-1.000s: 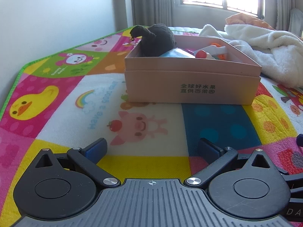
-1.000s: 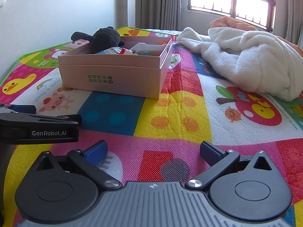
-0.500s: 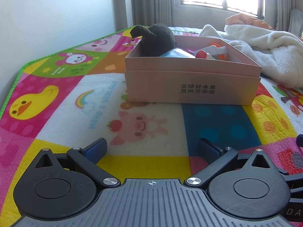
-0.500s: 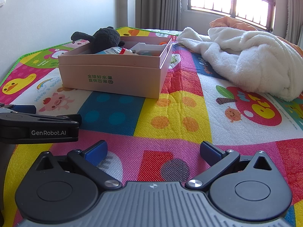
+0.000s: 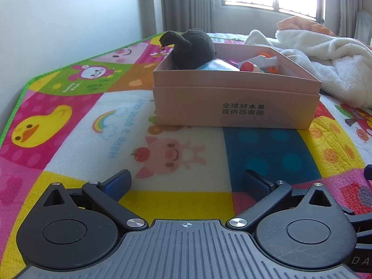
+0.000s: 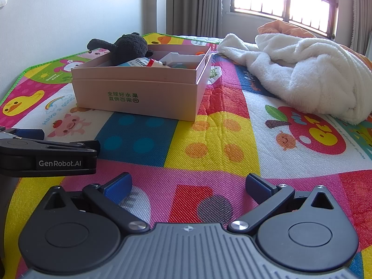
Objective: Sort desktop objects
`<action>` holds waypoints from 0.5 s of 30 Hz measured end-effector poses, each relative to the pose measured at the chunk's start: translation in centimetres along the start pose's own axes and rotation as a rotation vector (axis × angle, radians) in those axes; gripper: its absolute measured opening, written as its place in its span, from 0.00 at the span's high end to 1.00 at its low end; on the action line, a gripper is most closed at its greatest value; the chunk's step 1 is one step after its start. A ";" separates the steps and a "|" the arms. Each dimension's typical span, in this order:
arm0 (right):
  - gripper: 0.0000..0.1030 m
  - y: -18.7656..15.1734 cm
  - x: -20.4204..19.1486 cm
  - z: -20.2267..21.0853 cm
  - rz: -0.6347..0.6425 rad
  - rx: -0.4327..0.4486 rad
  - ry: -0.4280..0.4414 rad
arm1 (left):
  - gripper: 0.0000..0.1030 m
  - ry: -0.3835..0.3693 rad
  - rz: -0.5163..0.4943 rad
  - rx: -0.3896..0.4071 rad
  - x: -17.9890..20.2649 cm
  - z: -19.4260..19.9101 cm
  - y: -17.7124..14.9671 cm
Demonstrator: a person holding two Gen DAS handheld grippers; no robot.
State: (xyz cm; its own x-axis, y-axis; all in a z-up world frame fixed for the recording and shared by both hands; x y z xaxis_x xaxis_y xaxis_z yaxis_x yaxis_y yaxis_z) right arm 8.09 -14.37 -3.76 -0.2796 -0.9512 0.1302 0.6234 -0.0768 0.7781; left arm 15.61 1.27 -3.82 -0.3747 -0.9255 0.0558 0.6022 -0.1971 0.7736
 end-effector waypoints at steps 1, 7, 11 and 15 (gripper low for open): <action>0.00 0.0 0.0 0.0 0.000 0.000 0.000 | 0.00 0.000 0.000 0.000 0.0 0.0 0.0; 0.00 0.0 0.0 0.0 0.000 0.000 0.000 | 0.00 0.001 -0.002 -0.001 0.0 0.0 0.0; 0.00 0.0 0.0 0.0 0.000 0.000 0.000 | 0.00 0.000 0.000 -0.001 0.0 0.0 0.0; 0.00 0.0 0.0 0.0 0.000 0.000 0.000 | 0.00 -0.001 0.001 0.000 0.0 0.0 0.0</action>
State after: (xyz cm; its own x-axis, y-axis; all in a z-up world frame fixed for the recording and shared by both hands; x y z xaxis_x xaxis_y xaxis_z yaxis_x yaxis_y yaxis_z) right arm 8.08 -14.33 -3.74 -0.2797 -0.9513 0.1300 0.6234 -0.0769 0.7781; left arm 15.61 1.27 -3.84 -0.3745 -0.9255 0.0570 0.6026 -0.1962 0.7735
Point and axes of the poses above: each gripper's, at about its wrist camera, not at the fingertips, and z roughly against the way its jaws point, x to its right, y to its top, the point moved 4 cm from there along -z, roughly the way its jaws point, and after that the axes turned 11 degrees about -y, right-handed, at the moved point
